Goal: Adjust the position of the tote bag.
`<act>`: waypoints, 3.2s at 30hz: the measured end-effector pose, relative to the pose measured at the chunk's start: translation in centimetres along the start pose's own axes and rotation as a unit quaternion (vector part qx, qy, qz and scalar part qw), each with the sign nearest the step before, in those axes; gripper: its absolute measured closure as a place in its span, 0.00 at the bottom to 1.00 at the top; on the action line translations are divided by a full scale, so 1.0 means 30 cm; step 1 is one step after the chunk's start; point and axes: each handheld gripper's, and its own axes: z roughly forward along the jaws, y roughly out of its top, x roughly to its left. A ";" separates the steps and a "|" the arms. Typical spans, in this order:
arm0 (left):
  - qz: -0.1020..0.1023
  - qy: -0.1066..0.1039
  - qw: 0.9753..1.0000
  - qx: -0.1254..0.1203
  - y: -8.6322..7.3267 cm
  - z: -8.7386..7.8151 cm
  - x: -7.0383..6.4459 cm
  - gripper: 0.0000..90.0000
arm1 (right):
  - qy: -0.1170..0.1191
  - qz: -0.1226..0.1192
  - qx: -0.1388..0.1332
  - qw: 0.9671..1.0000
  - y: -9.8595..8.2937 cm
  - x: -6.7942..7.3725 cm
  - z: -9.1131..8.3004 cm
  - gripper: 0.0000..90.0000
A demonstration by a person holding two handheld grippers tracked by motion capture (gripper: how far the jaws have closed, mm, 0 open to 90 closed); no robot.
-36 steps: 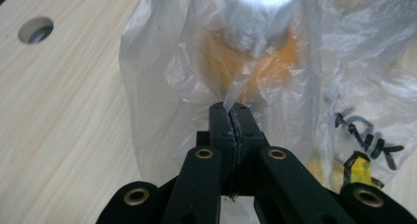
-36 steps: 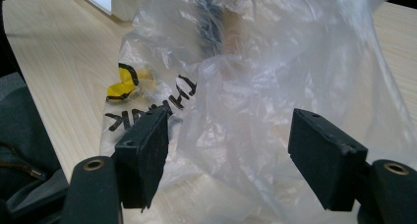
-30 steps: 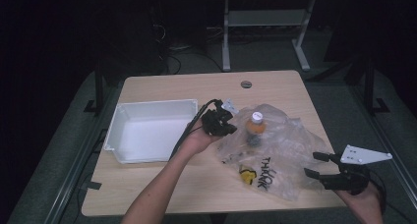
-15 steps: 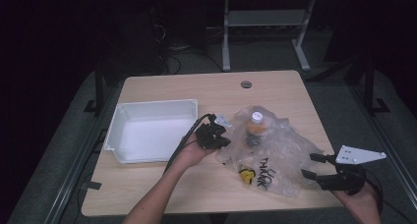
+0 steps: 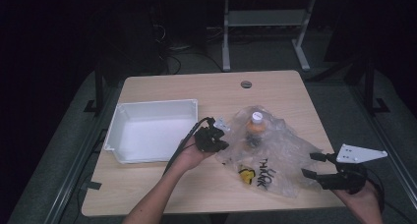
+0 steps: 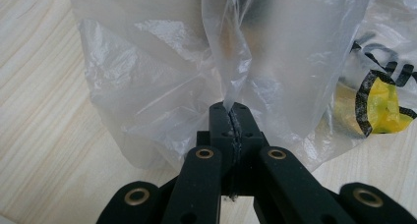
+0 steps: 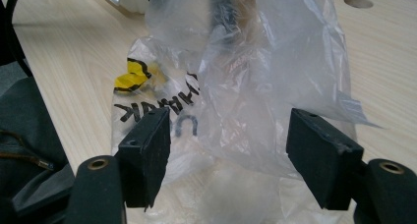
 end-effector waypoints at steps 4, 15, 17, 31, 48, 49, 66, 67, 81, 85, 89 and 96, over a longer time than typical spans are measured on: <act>0.005 0.000 1.000 0.005 0.000 -0.002 0.003 0.99 | 0.000 -0.007 -0.006 1.000 0.025 0.003 -0.021 0.36; 0.009 0.003 1.000 0.005 0.001 -0.009 0.005 0.99 | -0.002 -0.021 -0.009 1.000 0.086 -0.008 -0.072 0.36; 0.008 0.001 1.000 0.005 0.002 -0.009 0.003 0.99 | -0.001 -0.019 -0.009 1.000 0.089 -0.007 -0.084 0.36; 0.015 0.003 1.000 0.009 0.011 -0.004 0.002 0.99 | -0.016 -0.024 -0.005 1.000 0.108 -0.031 -0.146 0.37; 0.013 0.003 1.000 0.003 0.017 -0.011 0.002 0.98 | 0.031 -0.075 0.025 0.996 0.261 -0.051 0.003 0.55; 0.012 0.002 1.000 0.002 0.016 -0.011 0.002 0.98 | 0.037 -0.079 0.030 0.996 0.273 -0.051 0.017 0.58; 0.013 -0.008 0.999 -0.045 0.000 -0.118 0.022 0.70 | 0.068 -0.121 0.114 0.984 0.347 -0.018 0.149 0.99; 0.011 -0.011 0.999 -0.049 0.000 -0.127 0.020 0.67 | 0.070 -0.123 0.118 0.983 0.352 -0.014 0.157 0.99; 0.032 -0.023 0.995 -0.090 0.021 -0.194 -0.036 0.50 | 0.105 -0.163 0.133 0.972 0.476 0.052 0.236 0.99; 0.032 -0.027 0.994 -0.102 0.028 -0.204 -0.049 0.48 | 0.112 -0.170 0.136 0.970 0.508 0.067 0.260 0.99; 0.039 -0.028 0.993 -0.106 0.036 -0.212 -0.062 0.49 | 0.114 -0.176 0.135 0.969 0.530 0.080 0.277 0.99; 0.047 -0.035 0.992 -0.108 0.046 -0.202 -0.082 0.48 | 0.116 -0.170 0.136 0.969 0.533 0.083 0.286 0.99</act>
